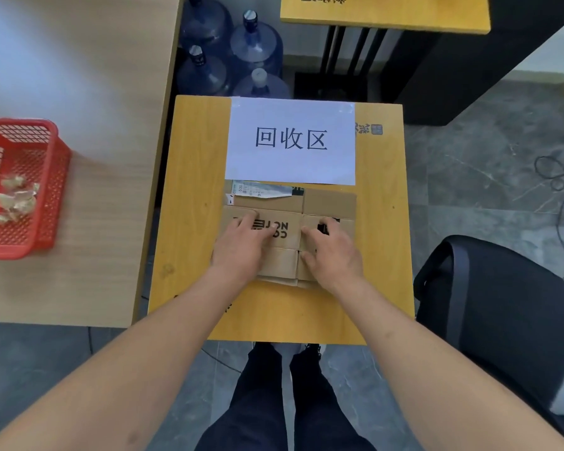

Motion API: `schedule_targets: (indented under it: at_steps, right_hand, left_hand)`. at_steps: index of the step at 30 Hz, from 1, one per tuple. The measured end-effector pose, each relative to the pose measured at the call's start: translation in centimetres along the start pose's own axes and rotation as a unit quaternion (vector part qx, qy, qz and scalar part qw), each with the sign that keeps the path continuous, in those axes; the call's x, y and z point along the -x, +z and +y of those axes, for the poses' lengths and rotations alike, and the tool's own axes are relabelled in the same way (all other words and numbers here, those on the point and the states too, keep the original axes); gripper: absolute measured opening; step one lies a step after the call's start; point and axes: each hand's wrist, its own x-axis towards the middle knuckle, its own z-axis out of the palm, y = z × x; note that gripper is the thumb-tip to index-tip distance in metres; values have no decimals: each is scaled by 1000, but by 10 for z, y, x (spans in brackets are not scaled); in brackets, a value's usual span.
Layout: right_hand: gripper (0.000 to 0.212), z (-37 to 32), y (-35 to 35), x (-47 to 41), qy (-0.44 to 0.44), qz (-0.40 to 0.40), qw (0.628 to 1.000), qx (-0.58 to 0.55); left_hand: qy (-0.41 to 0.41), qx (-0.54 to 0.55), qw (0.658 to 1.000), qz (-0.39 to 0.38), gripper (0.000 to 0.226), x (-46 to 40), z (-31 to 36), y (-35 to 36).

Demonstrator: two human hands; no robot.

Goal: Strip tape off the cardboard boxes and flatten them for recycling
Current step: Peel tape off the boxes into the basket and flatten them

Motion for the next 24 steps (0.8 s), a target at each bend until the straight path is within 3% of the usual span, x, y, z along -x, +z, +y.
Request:
schedule_targets:
  at_steps: [6, 10, 15, 20, 24]
  right_hand:
    - [37, -11, 14, 1, 38, 0, 999, -16]
    - [43, -10, 6, 3, 46, -4, 998, -30]
    - [31, -27, -20, 13, 36, 28, 999, 12]
    - [47, -61, -62, 34, -35, 25, 999, 27]
    - [57, -88, -110, 60, -83, 16, 994, 65]
  left_hand:
    - [14, -10, 1000, 15, 51, 0, -5, 3]
    - [23, 1, 1000, 10, 48, 3, -4, 0]
    - [68, -3, 997, 48, 54, 14, -2, -18]
    - [104, 31, 990, 93, 43, 40, -1, -59]
    - [88, 26, 989, 120, 50, 66, -7, -103]
